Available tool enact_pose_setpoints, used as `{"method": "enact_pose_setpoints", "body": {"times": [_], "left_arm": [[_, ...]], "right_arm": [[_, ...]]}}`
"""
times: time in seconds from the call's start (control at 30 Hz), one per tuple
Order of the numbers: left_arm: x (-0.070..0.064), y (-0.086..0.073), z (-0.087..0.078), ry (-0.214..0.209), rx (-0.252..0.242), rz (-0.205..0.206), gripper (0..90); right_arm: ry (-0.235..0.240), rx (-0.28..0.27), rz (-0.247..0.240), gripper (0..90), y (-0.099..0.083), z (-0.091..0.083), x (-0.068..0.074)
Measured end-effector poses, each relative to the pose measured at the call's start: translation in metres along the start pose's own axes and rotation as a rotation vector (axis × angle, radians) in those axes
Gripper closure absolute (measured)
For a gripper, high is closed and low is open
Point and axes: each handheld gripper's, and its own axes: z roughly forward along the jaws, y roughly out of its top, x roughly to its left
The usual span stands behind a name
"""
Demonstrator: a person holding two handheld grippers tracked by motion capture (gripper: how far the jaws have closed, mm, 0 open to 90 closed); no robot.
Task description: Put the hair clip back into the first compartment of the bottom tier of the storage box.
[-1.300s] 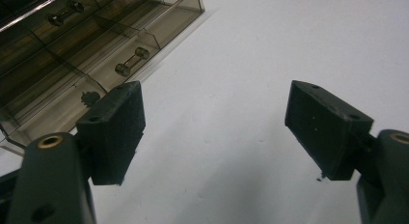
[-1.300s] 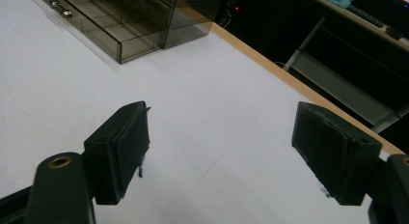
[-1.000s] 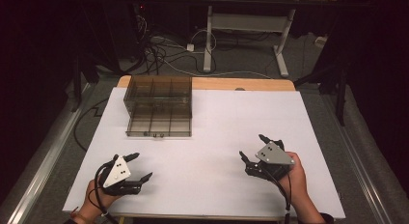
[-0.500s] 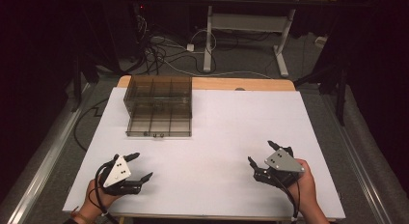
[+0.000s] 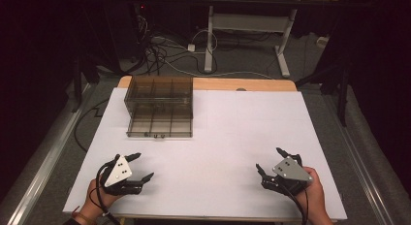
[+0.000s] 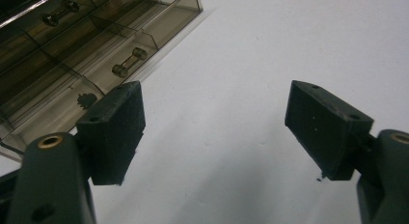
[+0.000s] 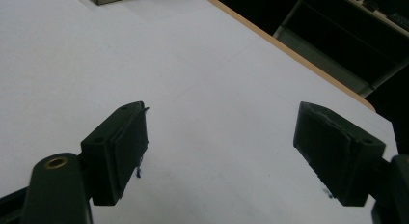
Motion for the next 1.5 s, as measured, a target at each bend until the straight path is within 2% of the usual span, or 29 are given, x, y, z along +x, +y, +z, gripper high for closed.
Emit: {"method": "enact_pose_setpoints", "body": {"times": [0.17,0.6,0.8,1.0,1.17,1.5], "left_arm": [[0.000,0.000,0.000,0.000,0.000,0.000,20.9],[-0.002,0.001,-0.001,0.005,-0.001,0.010,20.9],[-0.005,0.001,-0.002,0.003,0.005,0.030,20.9],[-0.006,0.001,-0.003,-0.002,0.002,0.022,20.9],[-0.005,0.001,-0.001,-0.004,0.002,0.016,20.9],[-0.006,0.002,0.001,-0.008,0.008,0.020,20.9]], "right_arm": [[0.000,-0.008,0.019,19.6,-0.010,-0.008,-0.002],[0.002,-0.004,0.111,19.7,-0.037,-0.019,-0.009],[-0.006,-0.016,0.086,19.7,-0.033,-0.020,-0.005],[-0.005,-0.028,0.087,19.7,-0.030,-0.022,-0.001],[-0.002,-0.017,0.083,19.7,-0.031,-0.019,-0.001],[-0.010,-0.019,0.082,19.7,-0.032,-0.020,-0.001]]}}
